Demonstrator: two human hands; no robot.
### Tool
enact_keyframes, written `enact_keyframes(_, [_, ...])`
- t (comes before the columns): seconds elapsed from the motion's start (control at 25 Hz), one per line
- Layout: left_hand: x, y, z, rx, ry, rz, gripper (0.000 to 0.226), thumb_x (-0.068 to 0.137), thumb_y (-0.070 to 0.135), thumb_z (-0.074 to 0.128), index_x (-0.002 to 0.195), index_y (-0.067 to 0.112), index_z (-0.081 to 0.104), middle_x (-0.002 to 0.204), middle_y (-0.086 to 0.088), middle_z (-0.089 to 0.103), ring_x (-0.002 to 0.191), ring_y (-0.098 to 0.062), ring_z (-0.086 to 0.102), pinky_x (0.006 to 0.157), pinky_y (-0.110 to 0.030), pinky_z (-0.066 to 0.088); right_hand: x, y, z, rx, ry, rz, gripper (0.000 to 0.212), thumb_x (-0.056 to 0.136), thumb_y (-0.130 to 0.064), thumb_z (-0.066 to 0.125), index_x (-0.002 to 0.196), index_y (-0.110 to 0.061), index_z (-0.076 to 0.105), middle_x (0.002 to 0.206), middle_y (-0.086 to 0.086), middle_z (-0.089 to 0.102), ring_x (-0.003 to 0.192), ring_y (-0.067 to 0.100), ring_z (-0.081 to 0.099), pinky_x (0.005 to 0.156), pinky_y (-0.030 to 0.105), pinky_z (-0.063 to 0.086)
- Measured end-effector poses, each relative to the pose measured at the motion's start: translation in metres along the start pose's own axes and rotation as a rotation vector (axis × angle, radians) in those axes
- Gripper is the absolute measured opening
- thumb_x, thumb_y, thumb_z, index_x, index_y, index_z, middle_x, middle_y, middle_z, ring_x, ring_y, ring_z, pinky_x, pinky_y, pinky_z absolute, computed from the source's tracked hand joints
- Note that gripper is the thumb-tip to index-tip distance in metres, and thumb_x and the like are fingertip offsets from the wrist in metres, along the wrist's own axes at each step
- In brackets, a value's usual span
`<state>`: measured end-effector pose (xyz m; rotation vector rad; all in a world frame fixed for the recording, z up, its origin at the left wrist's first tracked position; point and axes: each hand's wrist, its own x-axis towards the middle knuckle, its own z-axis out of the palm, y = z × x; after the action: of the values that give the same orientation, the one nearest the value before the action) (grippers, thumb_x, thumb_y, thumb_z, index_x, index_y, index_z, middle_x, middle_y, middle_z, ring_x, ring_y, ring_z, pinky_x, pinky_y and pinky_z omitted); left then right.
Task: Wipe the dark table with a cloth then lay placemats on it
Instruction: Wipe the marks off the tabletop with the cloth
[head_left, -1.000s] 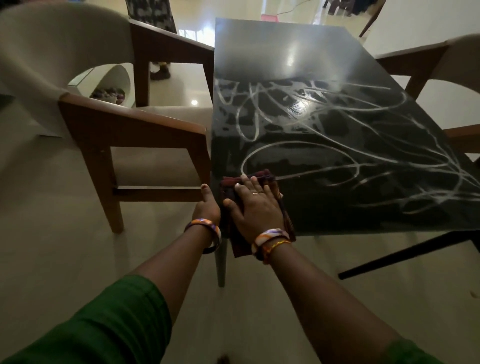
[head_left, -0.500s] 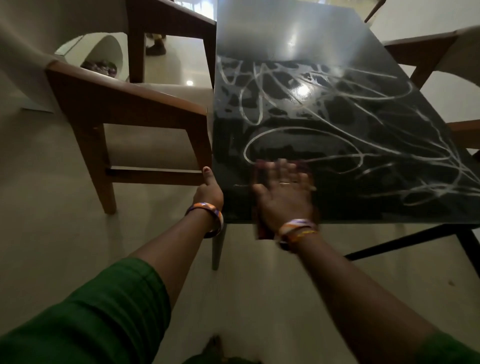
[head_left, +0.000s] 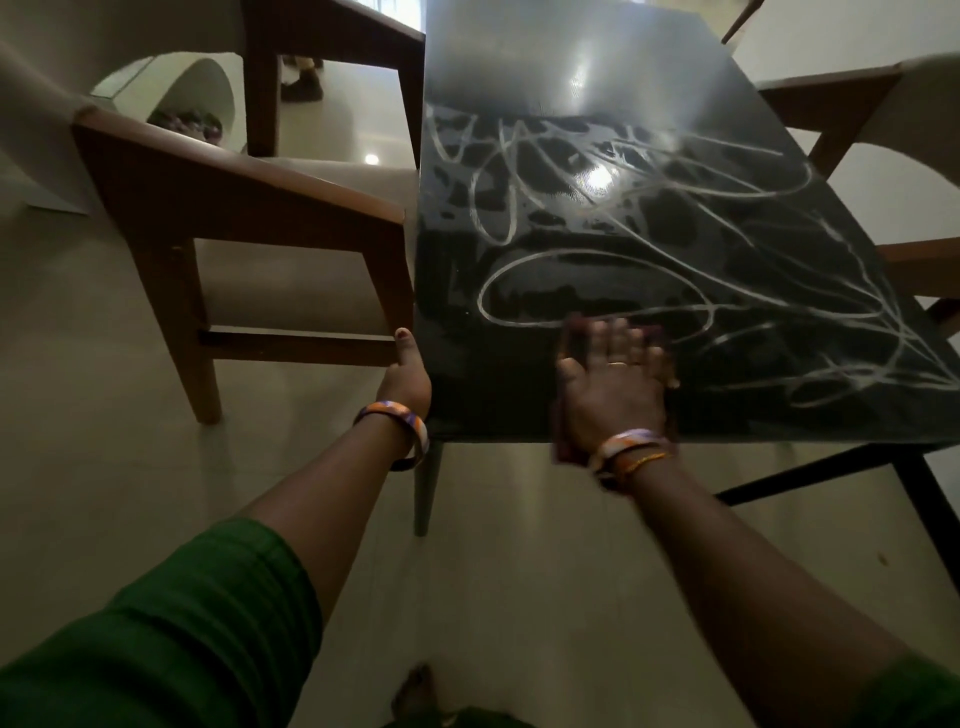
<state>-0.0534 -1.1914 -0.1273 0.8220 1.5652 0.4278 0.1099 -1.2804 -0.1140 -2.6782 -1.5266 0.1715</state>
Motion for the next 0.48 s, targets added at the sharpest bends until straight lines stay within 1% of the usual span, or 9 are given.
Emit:
enact_keyframes(0.04, [0.001,-0.001,-0.001,-0.053,-0.041,-0.016,0.077,0.09,0.064,0.013,0.141,0.011,0.034,0.139,-0.014,0.045,0.127,-0.032,0.043,0.108,-0.045,0.031,-0.009,-0.03,0.009,0.04,-0.009,-0.134,0.062,0.099,-0.046,0.02,0.151,-0.016,0.006,0.159,0.008,-0.003,0.146,0.023,-0.006,0.116,0.038,-0.012])
enact_keyframes(0.12, [0.002,-0.003,-0.003,-0.174,-0.094,-0.045,0.076,0.089,0.067,0.017,0.131,0.011,0.047,0.123,-0.009,0.056,0.118,-0.031,0.051,0.104,-0.046,0.038,-0.031,-0.075,0.018,0.074,-0.088,-0.392,0.061,0.099,-0.047,0.019,0.151,-0.021,0.001,0.159,0.003,-0.008,0.146,0.018,-0.011,0.112,0.032,-0.016])
enact_keyframes(0.16, [0.003,-0.004,-0.004,-0.194,-0.109,-0.058,0.074,0.089,0.067,0.018,0.129,0.012,0.049,0.117,-0.008,0.057,0.115,-0.031,0.053,0.103,-0.045,0.04,-0.032,-0.079,0.017,0.05,-0.106,-0.455,0.06,0.099,-0.047,0.019,0.151,-0.022,0.0,0.159,0.001,-0.009,0.145,0.016,-0.011,0.111,0.03,-0.016])
enact_keyframes(0.2, [0.004,-0.003,-0.004,-0.17,-0.116,-0.066,0.075,0.089,0.067,0.018,0.131,0.012,0.046,0.119,-0.009,0.057,0.116,-0.031,0.052,0.103,-0.045,0.039,-0.023,-0.067,0.016,0.026,-0.09,-0.46,0.06,0.099,-0.047,0.019,0.151,-0.022,0.001,0.159,0.0,-0.007,0.146,0.016,-0.009,0.112,0.031,-0.014])
enact_keyframes(0.28, [0.009,-0.006,-0.003,-0.1,-0.091,-0.07,0.077,0.089,0.067,0.015,0.14,0.013,0.035,0.13,-0.013,0.051,0.12,-0.031,0.049,0.106,-0.046,0.036,-0.003,-0.021,0.011,-0.023,-0.014,-0.293,0.064,0.095,-0.049,0.013,0.151,-0.018,0.007,0.159,0.004,0.001,0.147,0.019,-0.002,0.117,0.036,-0.006])
enact_keyframes(0.36, [0.01,-0.006,-0.003,-0.059,-0.065,-0.047,0.076,0.09,0.065,0.013,0.142,0.012,0.031,0.12,-0.013,0.054,0.11,-0.029,0.051,0.103,-0.042,0.037,0.01,0.027,-0.001,-0.042,-0.001,-0.012,0.065,0.095,-0.046,0.01,0.151,-0.013,0.009,0.159,0.009,0.004,0.147,0.024,0.002,0.119,0.041,-0.001])
enact_keyframes(0.4, [0.009,-0.005,-0.003,-0.061,-0.066,-0.044,0.076,0.091,0.064,0.013,0.142,0.012,0.031,0.112,-0.012,0.055,0.102,-0.027,0.053,0.1,-0.04,0.039,0.012,0.039,-0.006,-0.025,-0.008,0.109,0.062,0.099,-0.044,0.013,0.151,-0.011,0.009,0.159,0.01,0.004,0.147,0.025,0.001,0.119,0.042,-0.001])
enact_keyframes(0.44, [0.008,-0.004,-0.002,-0.062,-0.069,-0.036,0.075,0.091,0.064,0.012,0.142,0.012,0.031,0.114,-0.012,0.054,0.102,-0.026,0.053,0.099,-0.04,0.039,0.014,0.038,-0.007,-0.016,-0.005,0.18,0.06,0.101,-0.042,0.016,0.151,-0.011,0.007,0.159,0.011,0.003,0.146,0.026,0.0,0.119,0.043,-0.001])
enact_keyframes(0.48, [0.008,-0.005,-0.002,-0.055,-0.071,-0.021,0.075,0.091,0.064,0.011,0.142,0.012,0.031,0.124,-0.013,0.052,0.11,-0.028,0.052,0.102,-0.041,0.037,0.017,0.022,-0.004,-0.009,-0.003,0.186,0.06,0.101,-0.041,0.019,0.151,-0.01,0.006,0.159,0.012,0.001,0.146,0.026,-0.001,0.119,0.043,-0.002])
